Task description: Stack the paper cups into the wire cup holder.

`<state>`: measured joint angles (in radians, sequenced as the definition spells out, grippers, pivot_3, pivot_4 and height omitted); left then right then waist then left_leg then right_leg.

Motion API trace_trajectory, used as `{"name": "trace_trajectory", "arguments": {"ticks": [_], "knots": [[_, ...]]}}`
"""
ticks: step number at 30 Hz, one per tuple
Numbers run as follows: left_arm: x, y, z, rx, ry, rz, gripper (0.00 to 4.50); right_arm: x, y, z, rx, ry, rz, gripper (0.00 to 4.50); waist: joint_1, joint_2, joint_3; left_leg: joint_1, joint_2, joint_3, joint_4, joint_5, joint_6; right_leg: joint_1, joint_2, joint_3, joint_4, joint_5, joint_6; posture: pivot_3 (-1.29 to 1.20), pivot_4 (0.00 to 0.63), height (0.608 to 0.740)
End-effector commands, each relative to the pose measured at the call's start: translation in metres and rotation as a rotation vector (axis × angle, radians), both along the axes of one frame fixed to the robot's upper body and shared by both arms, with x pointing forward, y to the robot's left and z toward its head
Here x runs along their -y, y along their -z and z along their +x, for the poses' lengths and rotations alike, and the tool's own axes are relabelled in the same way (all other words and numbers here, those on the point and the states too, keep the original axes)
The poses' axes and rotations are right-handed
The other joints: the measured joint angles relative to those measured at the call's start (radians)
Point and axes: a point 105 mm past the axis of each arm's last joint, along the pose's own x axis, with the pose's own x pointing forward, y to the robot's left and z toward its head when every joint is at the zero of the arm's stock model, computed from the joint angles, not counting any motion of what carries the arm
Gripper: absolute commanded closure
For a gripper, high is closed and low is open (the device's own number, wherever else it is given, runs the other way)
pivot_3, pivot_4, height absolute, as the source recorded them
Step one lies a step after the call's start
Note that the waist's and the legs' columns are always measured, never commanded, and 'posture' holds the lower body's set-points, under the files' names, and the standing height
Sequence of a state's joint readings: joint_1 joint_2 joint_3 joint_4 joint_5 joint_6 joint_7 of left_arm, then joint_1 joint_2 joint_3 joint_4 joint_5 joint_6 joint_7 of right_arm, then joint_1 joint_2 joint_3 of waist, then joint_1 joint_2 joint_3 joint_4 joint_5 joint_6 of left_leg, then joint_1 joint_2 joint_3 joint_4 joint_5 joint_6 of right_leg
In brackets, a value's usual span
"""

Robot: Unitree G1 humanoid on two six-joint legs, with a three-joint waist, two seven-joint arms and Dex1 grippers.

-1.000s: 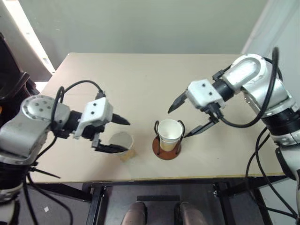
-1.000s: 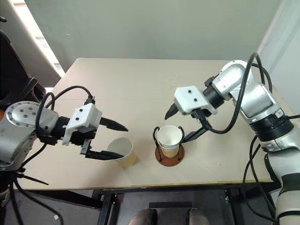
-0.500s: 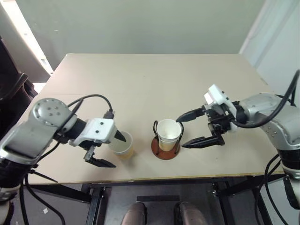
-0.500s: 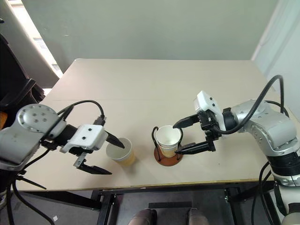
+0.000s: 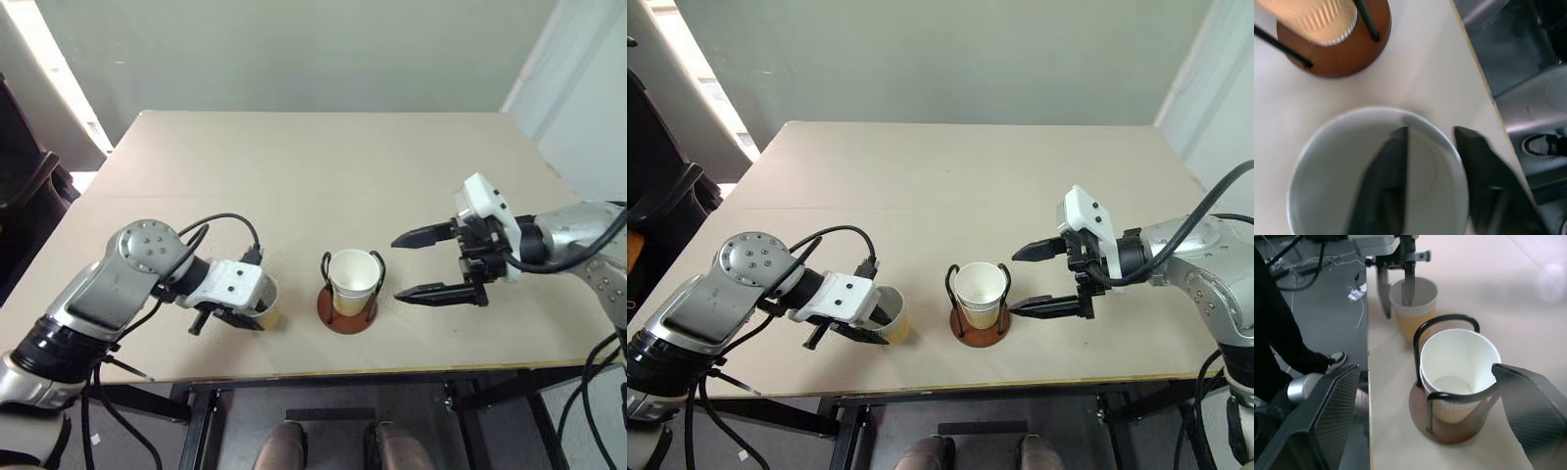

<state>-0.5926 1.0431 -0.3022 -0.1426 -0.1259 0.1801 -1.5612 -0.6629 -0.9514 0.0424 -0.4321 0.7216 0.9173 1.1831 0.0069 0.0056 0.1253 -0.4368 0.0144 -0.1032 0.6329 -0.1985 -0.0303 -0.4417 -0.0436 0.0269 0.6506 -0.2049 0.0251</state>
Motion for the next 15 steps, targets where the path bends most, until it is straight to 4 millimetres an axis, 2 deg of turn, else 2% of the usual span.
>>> {"name": "trace_trajectory", "arguments": {"ticks": [1,6,9,12,15], "knots": [[-0.006,-0.012,0.0,0.031,0.024,0.022,4.46,0.004,-0.013,-0.01,0.052,-0.019,-0.002,0.0,0.001,0.0,0.0,0.0,0.0,0.0,0.0,0.0,0.0,0.0,0.0,0.0,0.0,0.0,0.0,0.0,0.15,0.74],[-0.007,-0.025,0.005,0.076,0.016,0.005,4.46,0.011,-0.017,-0.007,0.078,0.01,-0.018,0.0,0.001,0.0,0.0,-0.001,0.0,0.0,0.001,0.0,0.0,0.0,0.0,0.0,-0.001,0.0,0.001,0.0,0.15,0.74],[-0.005,-0.045,0.01,0.115,0.018,-0.039,4.46,0.017,-0.022,-0.004,0.089,0.034,-0.015,0.0,0.001,0.0,0.0,-0.001,0.0,0.0,0.002,0.0,0.0,0.0,0.0,0.0,-0.001,0.001,0.001,0.0,0.15,0.74],[0.016,-0.099,0.006,0.144,0.088,-0.22,4.46,0.036,-0.018,-0.01,0.06,0.06,-0.043,0.0,0.01,-0.001,0.0,-0.003,0.0,-0.001,0.004,0.0,0.0,0.0,0.0,0.0,-0.001,0.001,0.002,0.0,0.15,0.74],[0.032,-0.13,-0.003,0.163,0.189,-0.3,4.46,0.053,-0.02,-0.005,0.066,0.133,-0.026,0.0,0.017,-0.001,0.0,-0.005,-0.001,-0.001,0.005,-0.001,0.002,0.0,0.0,0.0,-0.004,0.003,0.004,0.0,0.15,0.74]]}}
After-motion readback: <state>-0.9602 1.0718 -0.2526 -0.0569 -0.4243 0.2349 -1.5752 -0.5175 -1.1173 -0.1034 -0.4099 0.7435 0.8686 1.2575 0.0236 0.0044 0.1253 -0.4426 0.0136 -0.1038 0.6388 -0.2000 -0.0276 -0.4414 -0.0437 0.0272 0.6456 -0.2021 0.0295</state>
